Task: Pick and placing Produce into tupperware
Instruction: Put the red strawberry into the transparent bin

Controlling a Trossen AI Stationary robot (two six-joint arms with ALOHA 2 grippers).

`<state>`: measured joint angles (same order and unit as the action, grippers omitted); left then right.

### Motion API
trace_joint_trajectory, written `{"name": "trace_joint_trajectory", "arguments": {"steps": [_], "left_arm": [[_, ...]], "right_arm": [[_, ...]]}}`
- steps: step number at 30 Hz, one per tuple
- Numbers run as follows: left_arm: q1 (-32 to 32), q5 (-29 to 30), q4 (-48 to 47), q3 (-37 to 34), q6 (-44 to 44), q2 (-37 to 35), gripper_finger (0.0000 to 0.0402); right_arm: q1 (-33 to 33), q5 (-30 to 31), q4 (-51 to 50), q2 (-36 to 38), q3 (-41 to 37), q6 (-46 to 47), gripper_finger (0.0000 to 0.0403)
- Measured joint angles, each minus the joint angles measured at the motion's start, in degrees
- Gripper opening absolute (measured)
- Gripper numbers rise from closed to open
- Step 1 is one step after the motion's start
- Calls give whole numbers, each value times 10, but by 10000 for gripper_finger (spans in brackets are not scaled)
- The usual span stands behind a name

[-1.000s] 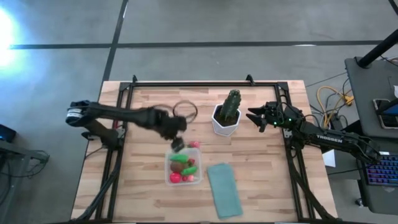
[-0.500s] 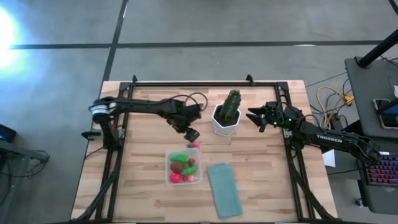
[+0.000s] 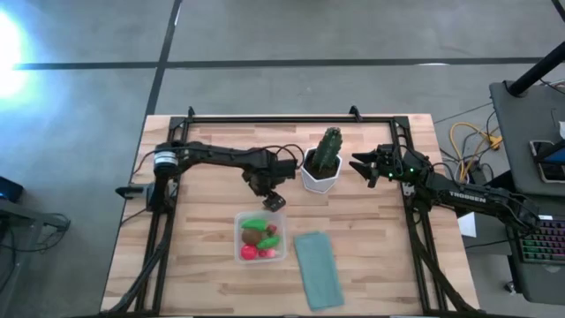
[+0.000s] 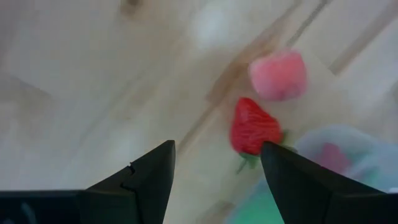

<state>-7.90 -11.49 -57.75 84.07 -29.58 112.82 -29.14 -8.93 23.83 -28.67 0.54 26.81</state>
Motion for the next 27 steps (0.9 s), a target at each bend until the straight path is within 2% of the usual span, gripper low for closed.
{"name": "trace_joint_trajectory", "arguments": {"steps": [2,11,17,27], "left_arm": [[2,-20,3,0,0,1,223],[12,-25,31,6,-16,-12,223],[14,-69,39,3,-15,-12,223],[15,-74,45,-7,-10,5,223]], "right_arm": [[0,0,0,0,0,0,233],[0,0,0,0,0,0,233],[0,0,0,0,0,0,233],[0,0,0,0,0,0,233]]}}
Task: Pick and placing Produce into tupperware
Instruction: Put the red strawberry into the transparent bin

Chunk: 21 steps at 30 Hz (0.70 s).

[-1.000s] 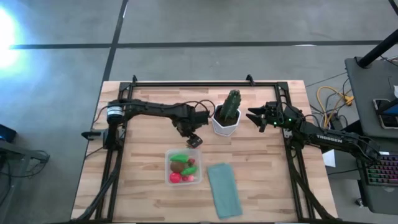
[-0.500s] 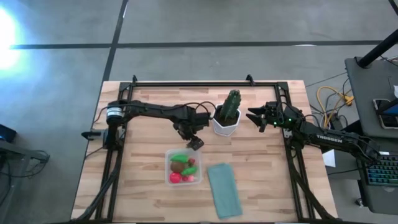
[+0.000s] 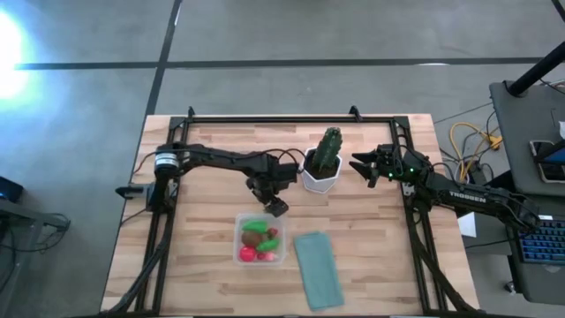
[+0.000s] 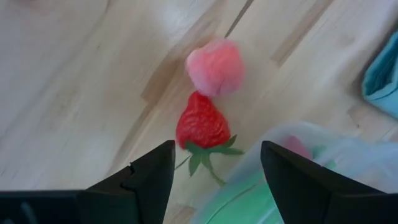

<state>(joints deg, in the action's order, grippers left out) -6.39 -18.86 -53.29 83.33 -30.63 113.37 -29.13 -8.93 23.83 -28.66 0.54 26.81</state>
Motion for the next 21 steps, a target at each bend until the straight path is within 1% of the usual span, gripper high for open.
{"name": "trace_joint_trajectory", "arguments": {"steps": [8,11,21], "left_arm": [[0,0,25,-4,0,7,223],[1,13,34,-9,1,7,223],[3,29,38,-40,13,7,223]], "right_arm": [[0,0,0,0,0,0,233],[0,0,0,0,0,0,233],[0,0,0,0,0,0,233]]}}
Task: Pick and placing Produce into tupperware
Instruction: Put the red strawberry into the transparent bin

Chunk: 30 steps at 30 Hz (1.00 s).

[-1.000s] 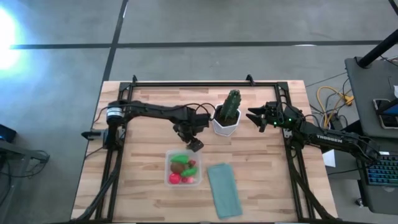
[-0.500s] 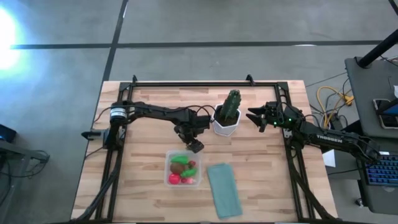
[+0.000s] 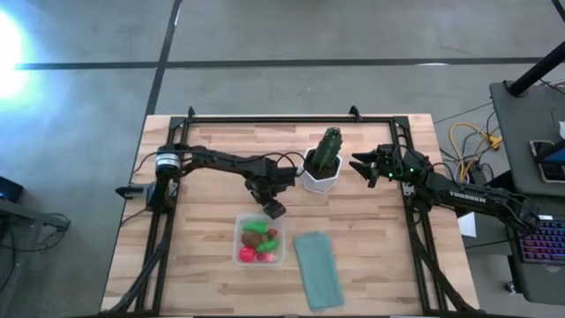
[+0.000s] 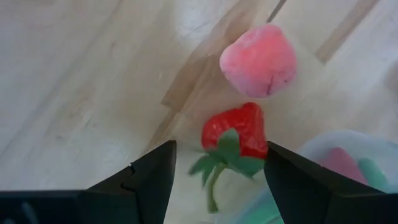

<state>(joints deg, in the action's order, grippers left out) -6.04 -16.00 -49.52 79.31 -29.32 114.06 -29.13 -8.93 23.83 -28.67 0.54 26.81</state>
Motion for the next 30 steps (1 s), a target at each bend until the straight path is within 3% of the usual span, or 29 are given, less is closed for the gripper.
{"name": "trace_joint_trajectory", "arguments": {"steps": [12,23,30], "left_arm": [[4,30,10,1,18,-1,222],[5,30,16,1,18,-1,146],[5,30,-6,15,32,-8,132]], "right_arm": [[0,0,0,0,0,0,233],[0,0,0,0,0,0,233],[0,0,0,0,0,0,233]]}}
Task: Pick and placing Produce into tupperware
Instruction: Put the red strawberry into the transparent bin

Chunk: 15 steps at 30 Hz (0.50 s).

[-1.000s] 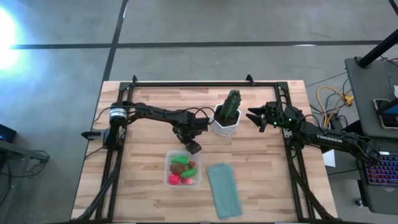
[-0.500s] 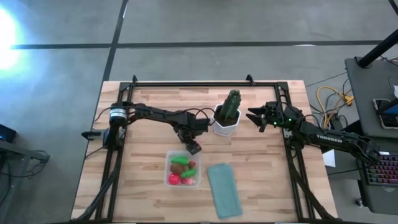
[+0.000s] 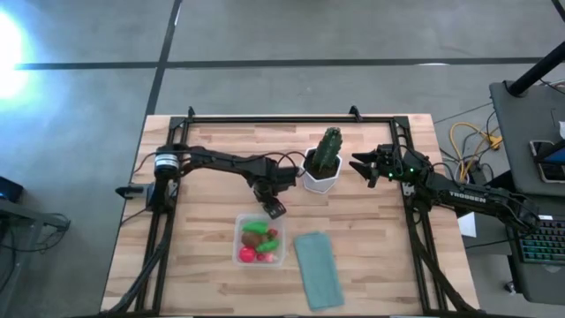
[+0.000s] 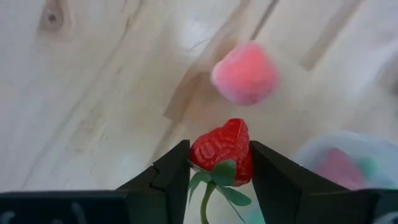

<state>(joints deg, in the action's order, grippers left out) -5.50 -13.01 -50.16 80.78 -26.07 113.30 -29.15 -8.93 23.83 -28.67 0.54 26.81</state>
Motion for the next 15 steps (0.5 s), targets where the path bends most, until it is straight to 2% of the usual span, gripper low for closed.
{"name": "trace_joint_trajectory", "arguments": {"steps": [7,15], "left_arm": [[-1,17,-51,29,13,-48,132],[13,21,-84,43,-35,-145,131]], "right_arm": [[0,0,0,0,0,0,233],[0,0,0,0,0,0,233]]}}
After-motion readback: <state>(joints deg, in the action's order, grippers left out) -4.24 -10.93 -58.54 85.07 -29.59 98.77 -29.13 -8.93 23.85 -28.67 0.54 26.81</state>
